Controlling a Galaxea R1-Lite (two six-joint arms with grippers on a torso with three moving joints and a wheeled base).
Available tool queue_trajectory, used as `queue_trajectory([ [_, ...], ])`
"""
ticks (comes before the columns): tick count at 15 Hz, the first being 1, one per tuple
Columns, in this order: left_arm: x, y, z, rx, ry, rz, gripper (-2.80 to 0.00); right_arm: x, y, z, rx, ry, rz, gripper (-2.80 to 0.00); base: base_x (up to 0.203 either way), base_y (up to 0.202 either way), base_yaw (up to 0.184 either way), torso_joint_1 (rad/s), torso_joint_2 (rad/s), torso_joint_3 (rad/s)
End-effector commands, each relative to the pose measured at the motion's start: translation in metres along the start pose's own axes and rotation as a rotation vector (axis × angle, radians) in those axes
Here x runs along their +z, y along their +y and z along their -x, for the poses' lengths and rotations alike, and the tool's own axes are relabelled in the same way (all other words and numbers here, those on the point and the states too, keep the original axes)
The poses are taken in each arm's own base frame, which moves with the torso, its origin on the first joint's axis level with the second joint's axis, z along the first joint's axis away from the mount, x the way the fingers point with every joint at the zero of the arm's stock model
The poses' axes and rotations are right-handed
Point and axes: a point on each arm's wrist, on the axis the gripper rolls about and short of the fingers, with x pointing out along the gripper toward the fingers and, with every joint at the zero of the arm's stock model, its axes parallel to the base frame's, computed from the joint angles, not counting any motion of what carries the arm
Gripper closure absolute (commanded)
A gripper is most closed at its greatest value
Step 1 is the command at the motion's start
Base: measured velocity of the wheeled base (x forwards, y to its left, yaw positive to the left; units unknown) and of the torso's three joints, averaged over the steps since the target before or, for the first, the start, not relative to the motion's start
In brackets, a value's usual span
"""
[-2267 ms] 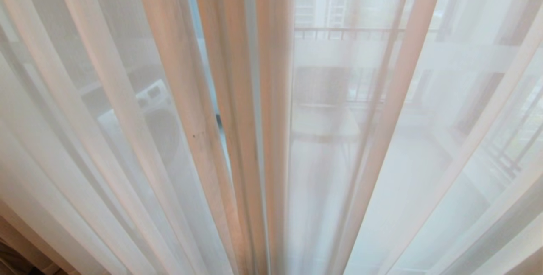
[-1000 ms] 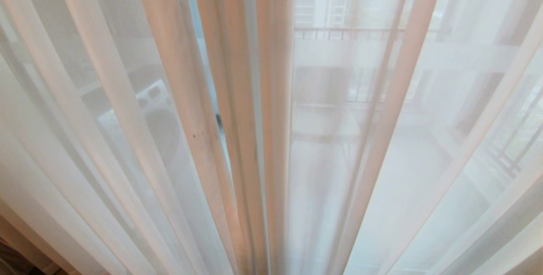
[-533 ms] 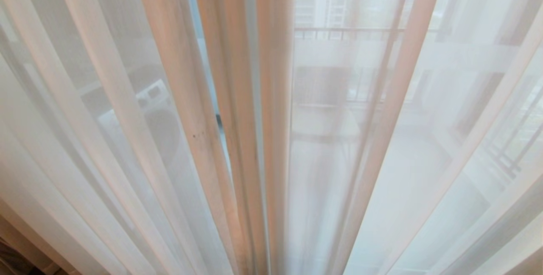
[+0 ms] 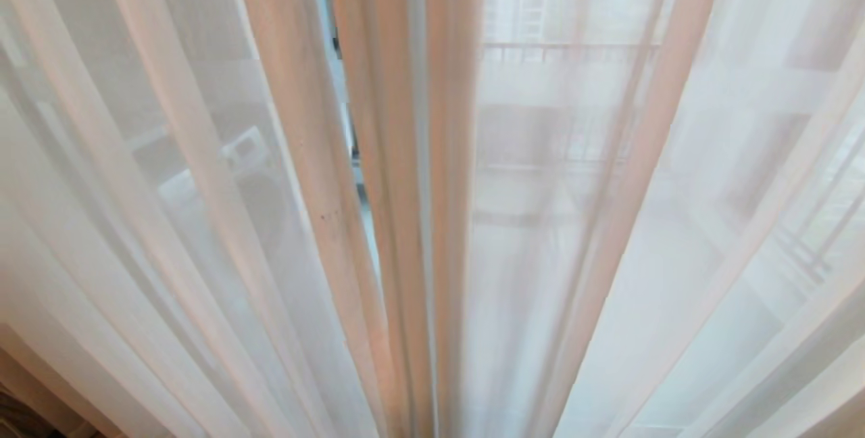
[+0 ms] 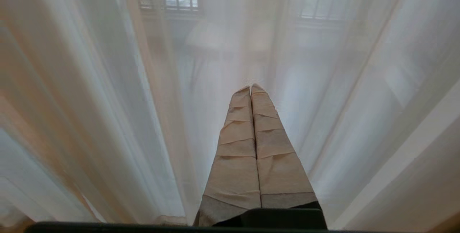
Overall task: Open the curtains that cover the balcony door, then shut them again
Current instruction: Close the outer curtains on both sides
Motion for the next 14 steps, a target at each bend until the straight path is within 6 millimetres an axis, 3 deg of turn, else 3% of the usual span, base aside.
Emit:
queue_trajectory([
  [1, 0.0001, 0.0000, 0.0001, 0.001, -0.003, 0.001, 0.00, 0.0000, 0.0000, 0.0000, 0.000, 0.000, -0.009, 0.00, 0.000, 0.196, 0.004, -0.004, 0.00, -0.001],
  [14, 0.0001, 0.0000, 0.0001, 0.001, -0.003, 0.001, 0.00, 0.0001, 0.0000, 0.0000, 0.001, -0.001, -0.009, 0.00, 0.000, 0.191, -0.008, 0.003, 0.00, 0.001],
])
